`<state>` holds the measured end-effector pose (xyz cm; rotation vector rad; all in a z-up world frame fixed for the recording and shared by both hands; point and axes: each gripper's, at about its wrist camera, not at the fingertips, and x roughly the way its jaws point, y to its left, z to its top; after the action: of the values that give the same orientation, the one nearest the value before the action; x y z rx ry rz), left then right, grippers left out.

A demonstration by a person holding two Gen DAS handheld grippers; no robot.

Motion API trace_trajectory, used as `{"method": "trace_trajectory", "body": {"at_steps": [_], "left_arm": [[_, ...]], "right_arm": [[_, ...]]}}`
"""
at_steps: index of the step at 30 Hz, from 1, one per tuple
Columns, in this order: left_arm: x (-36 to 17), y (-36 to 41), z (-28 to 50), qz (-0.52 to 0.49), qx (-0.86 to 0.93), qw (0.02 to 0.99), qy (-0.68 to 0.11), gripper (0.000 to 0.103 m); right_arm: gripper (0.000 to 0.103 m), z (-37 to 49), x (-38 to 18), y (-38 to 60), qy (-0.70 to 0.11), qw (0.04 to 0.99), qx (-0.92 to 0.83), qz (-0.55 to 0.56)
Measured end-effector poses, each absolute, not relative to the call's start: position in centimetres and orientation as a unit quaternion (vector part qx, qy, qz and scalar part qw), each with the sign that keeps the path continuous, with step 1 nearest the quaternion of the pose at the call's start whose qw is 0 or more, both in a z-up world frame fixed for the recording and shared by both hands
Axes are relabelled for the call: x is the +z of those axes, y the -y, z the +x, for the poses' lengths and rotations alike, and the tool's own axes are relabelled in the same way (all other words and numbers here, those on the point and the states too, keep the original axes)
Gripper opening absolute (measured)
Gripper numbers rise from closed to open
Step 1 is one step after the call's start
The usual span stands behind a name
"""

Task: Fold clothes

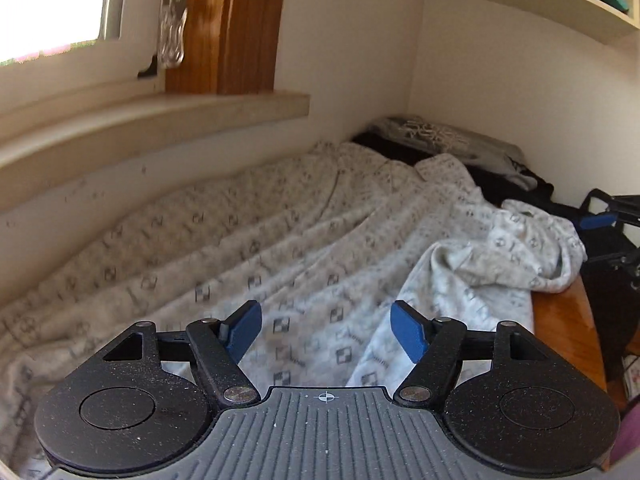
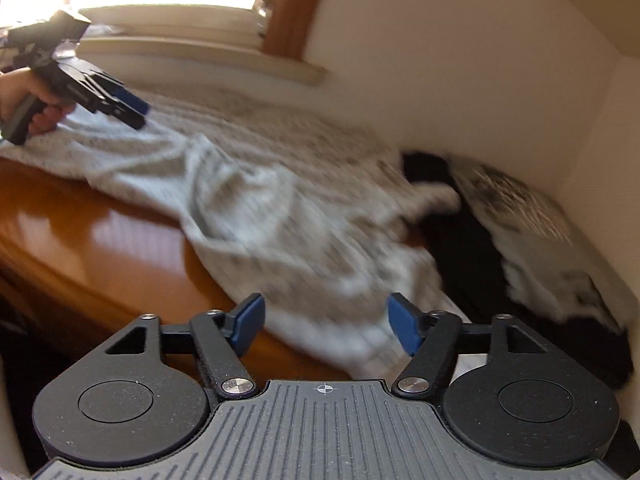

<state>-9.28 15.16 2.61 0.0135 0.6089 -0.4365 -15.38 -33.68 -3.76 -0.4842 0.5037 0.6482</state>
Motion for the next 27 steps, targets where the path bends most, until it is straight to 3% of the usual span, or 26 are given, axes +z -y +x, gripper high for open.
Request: {"method": "trace_trajectory", "body": {"at_steps": [7, 9, 10, 14, 20, 24, 25, 26, 27], "left_arm": [[2.2, -16.0, -9.0, -0.02, -0.224, 0.921, -0.318, 0.078], [2.1, -16.3, -9.2, -0.028, -0.226, 0.919, -0.321, 0.078], [2.1, -16.5, -9.2, -0.033, -0.227, 0.919, -0.321, 0.078], [2.1, -17.2, -9.6, -0.05, -0.223, 0.92, -0.319, 0.078], [2.3, -18.5, -9.9, -0.077, -0.193, 0.927, -0.311, 0.078], [2.4, -18.4, -10.1, -0.073, -0.185, 0.931, -0.307, 0.078], [2.5, -18.3, -10.1, -0.069, -0.184, 0.931, -0.307, 0.078], [2.5, -18.2, -10.1, -0.065, -0.183, 0.932, -0.307, 0.078], [2.5, -18.1, -10.1, -0.063, -0.184, 0.932, -0.307, 0.079]], "right_arm": [[0.077, -13.0, -5.4, 35.6, -0.266, 0.889, 0.307, -0.213], [0.05, -12.1, -5.4, 36.2, -0.282, 0.886, 0.322, -0.18], [0.031, -11.7, -5.3, 36.3, -0.289, 0.881, 0.332, -0.173], [0.014, -11.3, -3.9, 35.2, -0.279, 0.88, 0.315, -0.219], [0.013, -7.5, 1.9, 29.8, -0.186, 0.902, 0.268, -0.282], [0.014, -4.8, 6.3, 24.1, -0.057, 0.938, 0.239, -0.245], [0.021, -4.4, 6.6, 23.0, -0.044, 0.94, 0.241, -0.238], [0.037, -4.2, 6.7, 22.0, -0.039, 0.939, 0.246, -0.235], [0.045, -3.9, 6.7, 21.0, -0.034, 0.939, 0.251, -0.233]]}}
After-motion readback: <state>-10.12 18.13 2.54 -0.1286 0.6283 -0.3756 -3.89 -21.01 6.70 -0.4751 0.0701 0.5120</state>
